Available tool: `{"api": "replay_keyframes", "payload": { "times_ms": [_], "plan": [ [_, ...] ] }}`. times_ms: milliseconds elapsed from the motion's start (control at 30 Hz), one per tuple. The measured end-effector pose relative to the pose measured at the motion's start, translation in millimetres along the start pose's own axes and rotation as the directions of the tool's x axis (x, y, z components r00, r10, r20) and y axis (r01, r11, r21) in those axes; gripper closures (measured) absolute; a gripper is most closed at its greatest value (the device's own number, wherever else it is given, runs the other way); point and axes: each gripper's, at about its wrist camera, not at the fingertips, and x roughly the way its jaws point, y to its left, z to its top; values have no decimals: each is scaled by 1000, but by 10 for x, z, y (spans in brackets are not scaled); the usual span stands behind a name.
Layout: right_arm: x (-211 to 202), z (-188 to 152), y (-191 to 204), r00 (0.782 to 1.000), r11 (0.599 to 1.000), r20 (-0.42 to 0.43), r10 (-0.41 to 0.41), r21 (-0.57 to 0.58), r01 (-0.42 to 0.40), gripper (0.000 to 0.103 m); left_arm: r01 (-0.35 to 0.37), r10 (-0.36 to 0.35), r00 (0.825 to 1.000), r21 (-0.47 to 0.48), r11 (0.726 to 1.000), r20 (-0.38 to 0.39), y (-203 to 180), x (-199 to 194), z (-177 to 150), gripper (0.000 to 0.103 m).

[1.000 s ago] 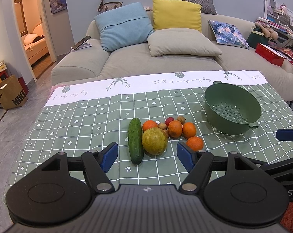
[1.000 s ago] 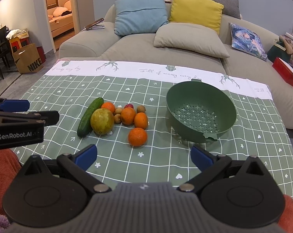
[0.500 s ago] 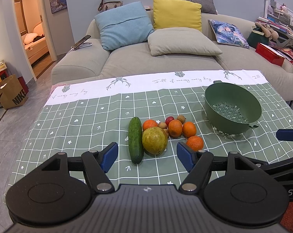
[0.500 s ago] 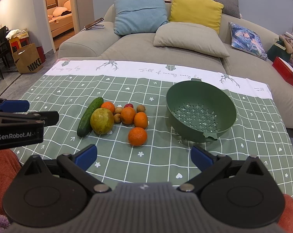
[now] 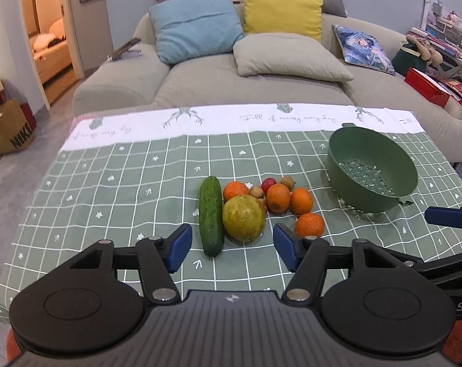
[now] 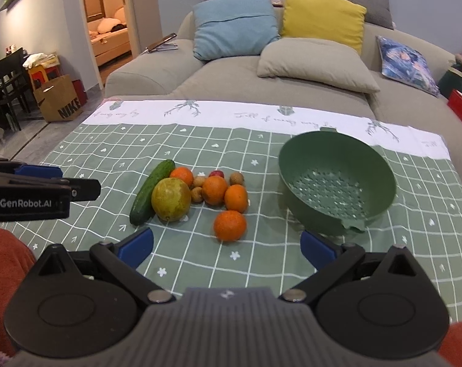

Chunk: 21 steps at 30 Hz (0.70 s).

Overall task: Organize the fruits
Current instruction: 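Grasp the yellow-green fruit with the left tool while the right tool grasps an orange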

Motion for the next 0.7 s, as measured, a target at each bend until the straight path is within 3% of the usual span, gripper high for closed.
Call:
{"api": "replay_keyframes", "payload": {
  "times_ms": [167, 333, 433, 633, 700],
  "plan": [
    [281, 32, -33, 999, 999, -32, 35, 6, -35, 24, 50, -52, 997, -37, 998, -55, 82, 261, 15, 50],
    [592, 26, -84, 996, 998, -74, 59, 24, -57, 40, 100, -105, 992, -65, 993, -71, 113, 493, 8, 57],
    [761, 18, -100, 993, 997, -88, 77, 25, -75, 51, 119, -125, 989, -86, 989, -72, 118, 624, 15, 57],
    [1053, 25, -125, 989, 994, -109, 103, 34, -100, 52, 129, -133, 989, -70, 989, -62, 84, 870, 38, 59],
    [1163, 25, -118, 989, 996, -115, 91, 15, -90, 52, 138, -142, 988, -66, 988, -63, 68, 948, 47, 46]
  ]
}}
